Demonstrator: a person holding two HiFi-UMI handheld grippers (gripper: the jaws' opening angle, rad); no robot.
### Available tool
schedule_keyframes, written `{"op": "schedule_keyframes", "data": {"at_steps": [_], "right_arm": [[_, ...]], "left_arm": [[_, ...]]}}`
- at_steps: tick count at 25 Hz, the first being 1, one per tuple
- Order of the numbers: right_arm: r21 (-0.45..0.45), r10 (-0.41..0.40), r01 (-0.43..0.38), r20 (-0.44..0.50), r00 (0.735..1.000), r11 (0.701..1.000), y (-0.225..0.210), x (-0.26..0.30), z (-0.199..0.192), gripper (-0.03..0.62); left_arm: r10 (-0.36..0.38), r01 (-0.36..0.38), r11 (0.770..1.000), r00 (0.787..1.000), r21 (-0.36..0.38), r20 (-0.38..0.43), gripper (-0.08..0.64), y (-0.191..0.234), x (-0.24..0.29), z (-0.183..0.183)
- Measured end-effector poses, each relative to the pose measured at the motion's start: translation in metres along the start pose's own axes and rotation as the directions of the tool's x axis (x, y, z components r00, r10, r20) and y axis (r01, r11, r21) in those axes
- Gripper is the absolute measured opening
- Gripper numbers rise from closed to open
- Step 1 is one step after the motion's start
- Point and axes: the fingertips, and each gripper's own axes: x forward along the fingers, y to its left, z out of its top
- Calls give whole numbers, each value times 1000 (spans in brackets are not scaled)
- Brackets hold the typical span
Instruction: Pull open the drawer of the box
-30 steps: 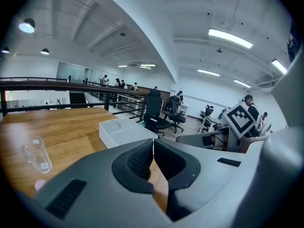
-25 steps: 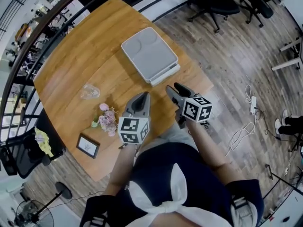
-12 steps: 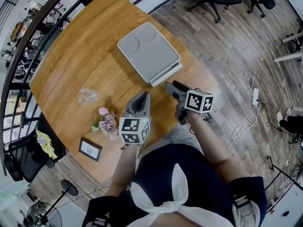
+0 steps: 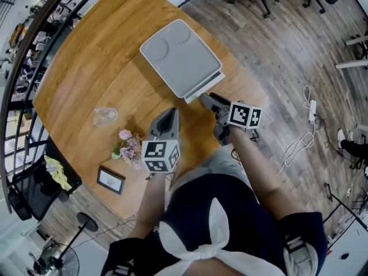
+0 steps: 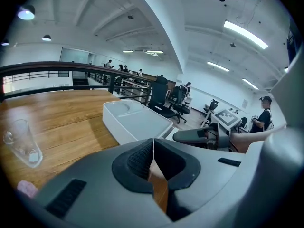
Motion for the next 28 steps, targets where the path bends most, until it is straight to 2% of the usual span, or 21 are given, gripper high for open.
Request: {"op": "schedule_keyframes", "data": {"at_steps": [5, 12, 20, 26, 28], "right_arm": [[40, 3, -3, -9, 1000, 999, -13, 11, 0, 256], [155, 39, -37, -6, 999, 987, -30, 23, -3, 256], [206, 75, -73, -2, 997, 976, -32, 28, -5, 259], [307, 108, -115, 41, 993, 945, -36, 29, -5, 249], [331, 126, -137, 54, 991, 934, -34, 28, -4, 208]], "left_arm": [[0, -1, 1000, 1000, -14, -15, 23, 10, 5, -4], [-10, 9, 1000, 1000, -25, -28, 23, 13, 14, -10], [-16, 15, 999, 1000, -37, -19, 23, 18, 12, -9], [-18, 18, 999, 1000, -33, -20, 23, 14, 10, -9], [-19, 18, 999, 1000, -31, -19, 23, 12, 9, -10]]}}
